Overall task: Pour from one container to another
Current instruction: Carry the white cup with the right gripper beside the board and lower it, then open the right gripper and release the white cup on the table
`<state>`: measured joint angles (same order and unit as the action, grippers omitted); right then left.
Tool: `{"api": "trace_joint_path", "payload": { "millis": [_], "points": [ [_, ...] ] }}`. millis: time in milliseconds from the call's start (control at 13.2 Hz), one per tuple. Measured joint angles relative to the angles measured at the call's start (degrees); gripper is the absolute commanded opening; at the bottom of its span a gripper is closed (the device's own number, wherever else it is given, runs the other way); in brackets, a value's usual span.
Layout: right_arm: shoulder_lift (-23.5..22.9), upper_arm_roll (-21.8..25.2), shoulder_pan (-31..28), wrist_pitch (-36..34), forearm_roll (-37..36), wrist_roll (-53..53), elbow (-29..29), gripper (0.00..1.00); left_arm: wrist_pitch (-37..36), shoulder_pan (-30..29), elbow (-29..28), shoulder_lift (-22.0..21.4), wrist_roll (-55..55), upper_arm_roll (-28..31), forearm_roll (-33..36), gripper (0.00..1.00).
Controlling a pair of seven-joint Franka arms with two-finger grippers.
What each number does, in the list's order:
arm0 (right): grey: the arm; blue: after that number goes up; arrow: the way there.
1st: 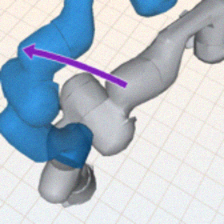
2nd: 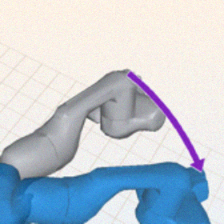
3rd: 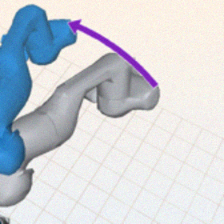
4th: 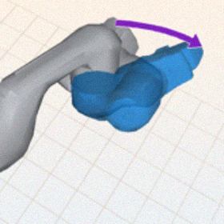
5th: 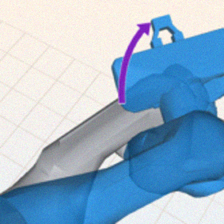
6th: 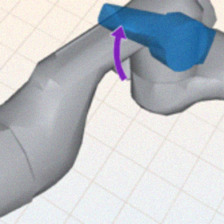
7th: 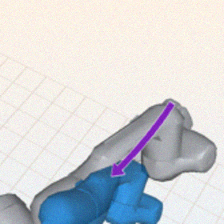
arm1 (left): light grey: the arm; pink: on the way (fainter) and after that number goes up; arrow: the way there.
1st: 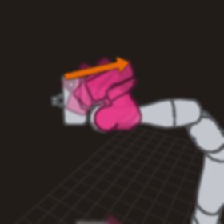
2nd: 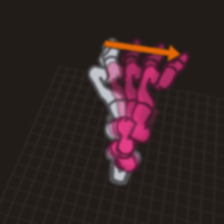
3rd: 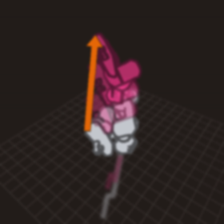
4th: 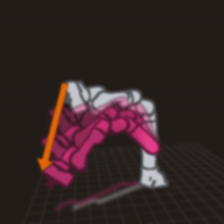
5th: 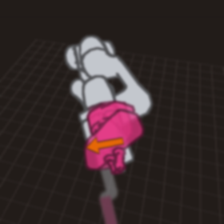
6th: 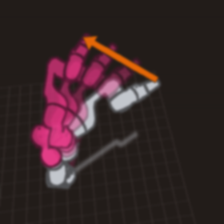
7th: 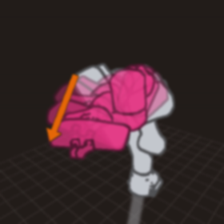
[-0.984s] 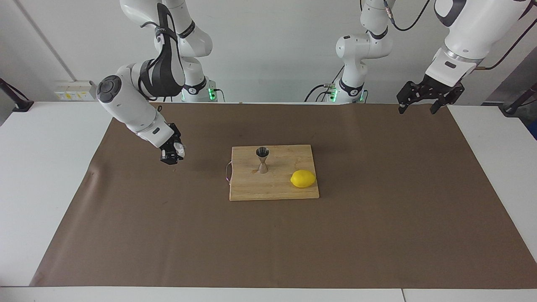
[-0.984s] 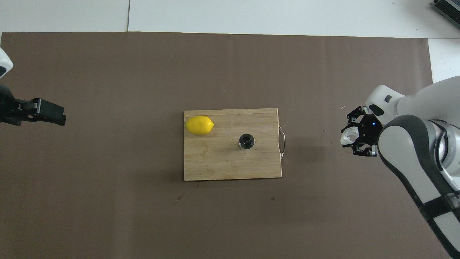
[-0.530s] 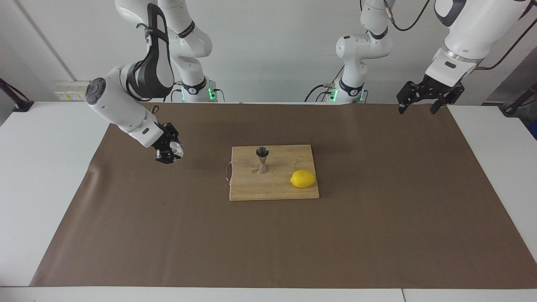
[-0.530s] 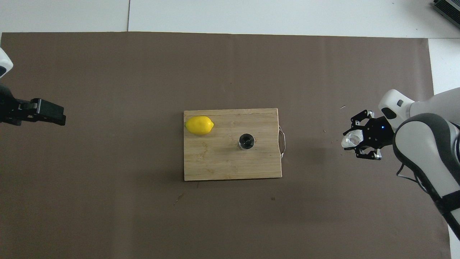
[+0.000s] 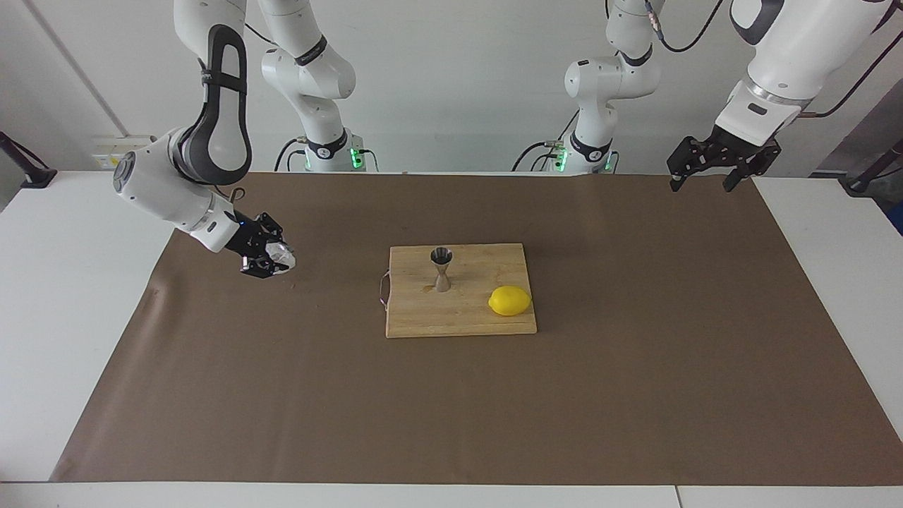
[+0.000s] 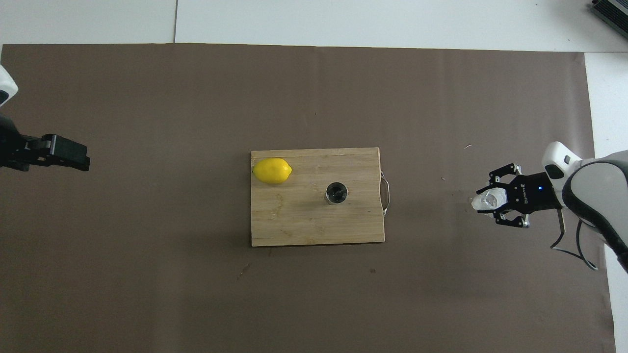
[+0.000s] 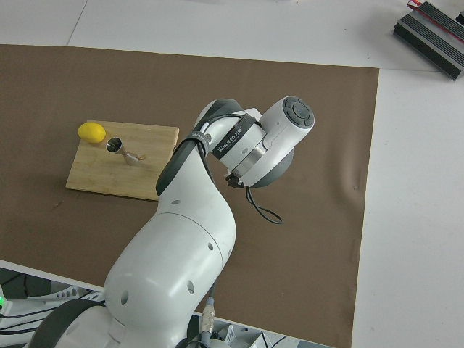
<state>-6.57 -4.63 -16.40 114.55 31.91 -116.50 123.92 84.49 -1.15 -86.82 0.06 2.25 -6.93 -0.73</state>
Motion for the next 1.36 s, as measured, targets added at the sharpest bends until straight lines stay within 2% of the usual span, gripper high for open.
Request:
{"api": "trace_joint_path", "payload": {
  "millis": [454, 530, 606, 682, 1363],
  "points": [
    [-3.1, -0.2, 0.1, 5.3, 0.6, -4.0, 1.5, 0.00, 0.0, 0.0, 0.0, 0.0, 0.0, 0.0, 0.0, 1.00],
    [-3.5, -0.2, 0.1, 5.8, 0.6, -4.3, 1.6, 0.17, 0.0, 0.0, 0.0, 0.0, 0.0, 0.0, 0.0, 1.00],
    [-3.8, -0.2, 0.1, 6.0, 0.6, -4.4, 1.6, 0.70, 0.0, 0.0, 0.0, 0.0, 0.0, 0.0, 0.0, 1.00],
    [-3.9, -0.2, 0.1, 6.0, 0.6, -4.4, 1.6, 1.00, 0.0, 0.0, 0.0, 0.0, 0.0, 0.0, 0.0, 1.00],
    [-2.3, -0.4, 0.3, 6.1, 0.6, -4.1, 1.1, 1.00, 0.0, 0.0, 0.0, 0.0, 0.0, 0.0, 0.0, 1.00]
  ]
}}
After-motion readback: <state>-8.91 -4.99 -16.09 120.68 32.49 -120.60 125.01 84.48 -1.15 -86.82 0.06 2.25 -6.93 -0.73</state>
